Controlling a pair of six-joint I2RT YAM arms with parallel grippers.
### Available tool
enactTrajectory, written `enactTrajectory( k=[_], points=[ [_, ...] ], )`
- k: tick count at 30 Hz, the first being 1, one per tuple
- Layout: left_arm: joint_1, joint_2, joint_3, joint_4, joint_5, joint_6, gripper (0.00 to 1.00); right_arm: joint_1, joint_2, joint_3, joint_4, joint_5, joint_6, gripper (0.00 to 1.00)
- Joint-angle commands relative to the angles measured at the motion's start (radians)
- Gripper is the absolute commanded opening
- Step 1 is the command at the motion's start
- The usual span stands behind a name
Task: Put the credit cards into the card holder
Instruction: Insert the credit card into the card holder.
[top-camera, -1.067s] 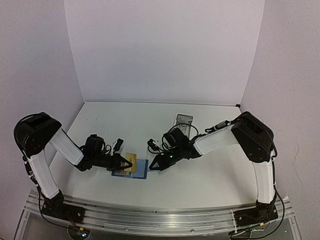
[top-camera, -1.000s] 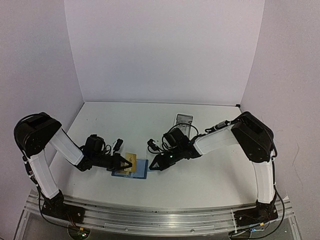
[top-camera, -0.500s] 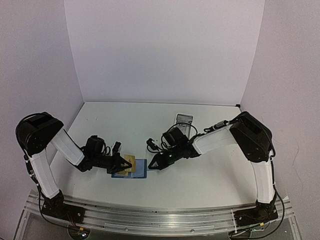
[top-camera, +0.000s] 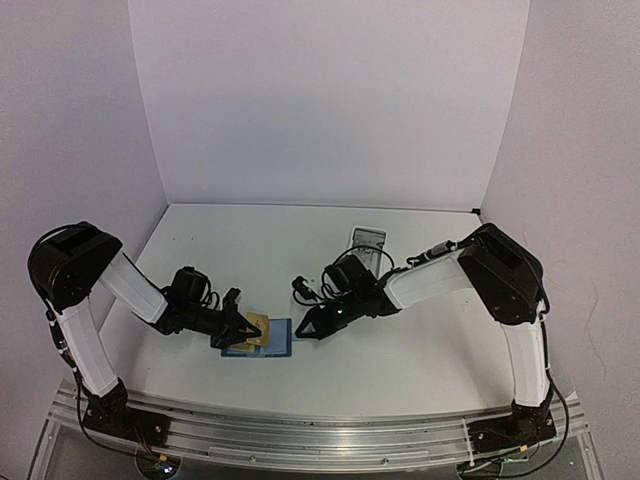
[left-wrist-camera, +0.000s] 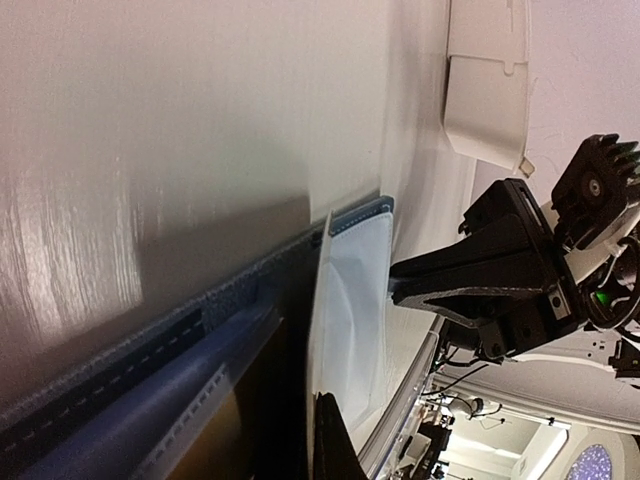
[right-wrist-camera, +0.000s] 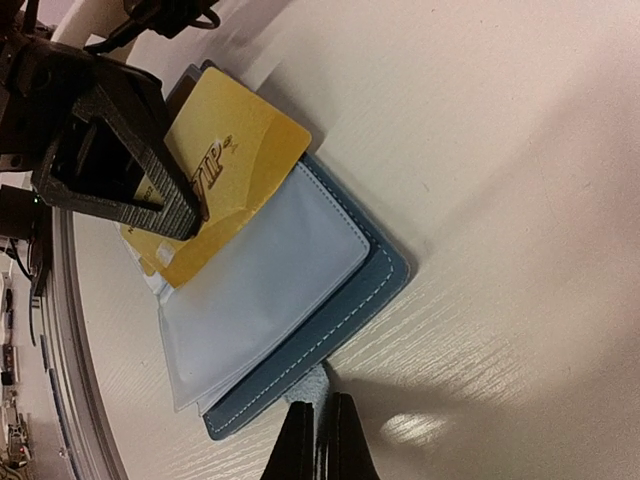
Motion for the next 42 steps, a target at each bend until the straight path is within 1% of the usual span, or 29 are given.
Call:
enactTrajectory(
  k=[1,4,8,11,15,17,18,19,21,24,31,33,40,42],
  points=[
    [0.002,-0.003,-0.050,-0.133,-0.001,-0.025,0.00,0.002,0.012,-0.015,0.028,0.019,0.004,0.00],
    [0.001,-0.013,-0.054,-0.172,0.016,-0.032,0.00,0.003,0.001,-0.030,0.045,0.030,0.010,0.00],
    [-0.003,-0.002,-0.057,-0.172,0.041,-0.052,0.00,0.002,-0.021,-0.056,0.073,0.036,0.021,0.00],
    [-0.018,0.006,-0.066,-0.139,0.046,-0.071,0.00,0.002,-0.030,-0.085,0.104,0.034,0.030,0.00],
    [-0.016,0.005,-0.057,-0.195,0.046,-0.104,0.00,0.003,-0.039,-0.094,0.114,0.036,0.028,0.00],
    [-0.011,0.008,-0.054,-0.206,0.056,-0.131,0.00,0.004,-0.041,-0.095,0.118,0.037,0.028,0.00],
    [-0.002,0.010,-0.060,-0.225,0.075,-0.198,0.00,0.003,-0.044,-0.096,0.121,0.038,0.026,0.00],
    [-0.001,0.008,-0.071,-0.209,0.092,-0.235,0.00,0.002,-0.045,-0.097,0.122,0.039,0.025,0.00],
    [0.000,0.003,-0.076,-0.209,0.083,-0.244,0.00,0.003,-0.045,-0.099,0.126,0.038,0.023,0.00],
    [0.009,-0.007,-0.079,-0.250,0.062,-0.281,0.00,0.004,-0.039,-0.097,0.128,0.032,0.023,0.00],
    [0.011,-0.046,-0.070,-0.239,0.031,-0.240,0.00,0.003,-0.038,-0.095,0.130,0.028,0.022,0.00],
    [0.011,-0.073,-0.060,-0.247,-0.001,-0.209,0.00,0.002,-0.036,-0.093,0.130,0.024,0.023,0.00],
    [0.010,-0.101,-0.061,-0.298,-0.033,-0.225,0.00,0.002,-0.034,-0.093,0.130,0.018,0.023,0.00],
    [0.009,-0.104,-0.072,-0.254,-0.027,-0.234,0.00,0.003,-0.036,-0.098,0.130,0.017,0.022,0.00]
  ],
)
